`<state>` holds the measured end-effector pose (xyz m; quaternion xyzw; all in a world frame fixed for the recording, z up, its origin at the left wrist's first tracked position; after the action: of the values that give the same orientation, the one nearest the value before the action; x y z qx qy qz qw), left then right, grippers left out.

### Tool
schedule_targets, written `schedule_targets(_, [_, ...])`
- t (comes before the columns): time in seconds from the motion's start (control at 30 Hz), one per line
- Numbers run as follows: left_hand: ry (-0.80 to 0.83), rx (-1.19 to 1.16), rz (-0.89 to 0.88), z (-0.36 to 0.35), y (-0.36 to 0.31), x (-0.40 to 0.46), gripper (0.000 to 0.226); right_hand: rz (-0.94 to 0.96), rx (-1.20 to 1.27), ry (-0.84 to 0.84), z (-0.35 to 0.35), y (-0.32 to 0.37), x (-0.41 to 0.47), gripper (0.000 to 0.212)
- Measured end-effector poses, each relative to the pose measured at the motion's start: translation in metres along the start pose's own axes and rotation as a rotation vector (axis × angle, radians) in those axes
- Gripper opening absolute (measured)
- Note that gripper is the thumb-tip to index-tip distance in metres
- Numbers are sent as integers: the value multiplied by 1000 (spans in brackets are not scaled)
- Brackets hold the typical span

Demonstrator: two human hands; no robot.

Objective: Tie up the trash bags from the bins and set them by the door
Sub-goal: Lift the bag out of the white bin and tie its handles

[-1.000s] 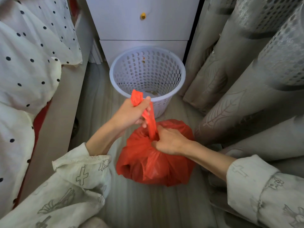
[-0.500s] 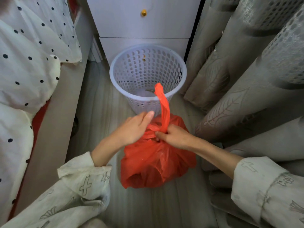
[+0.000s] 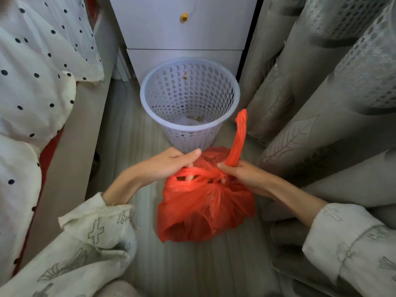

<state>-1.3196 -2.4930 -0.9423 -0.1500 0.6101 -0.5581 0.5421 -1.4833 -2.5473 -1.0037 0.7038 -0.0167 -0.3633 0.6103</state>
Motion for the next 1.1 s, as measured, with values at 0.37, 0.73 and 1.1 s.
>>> schedule_targets(0.37, [-139,70,-122,-35,46,41,20,-59,139,198,1,1,-4,24])
schedule_targets(0.73, [-245,385,-238,-36,38,45,9,-5,-407,19,-5,18,-4,25])
schedule_targets(1.1, [-218,-28,-128,-32,54,51,5,-164,-165,-359,-10,7,1,10])
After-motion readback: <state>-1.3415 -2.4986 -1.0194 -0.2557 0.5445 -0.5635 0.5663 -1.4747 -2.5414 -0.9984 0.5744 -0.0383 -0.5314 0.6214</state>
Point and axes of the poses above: each hand's wrist, its own x-axis towards the middle knuckle, its own z-axis out of the back of the hand, y = z × x, the point moved 4 cm from there along x, towards the middle knuckle, and after that the axes turned 13 degrees about y, right-handed, at the moved point
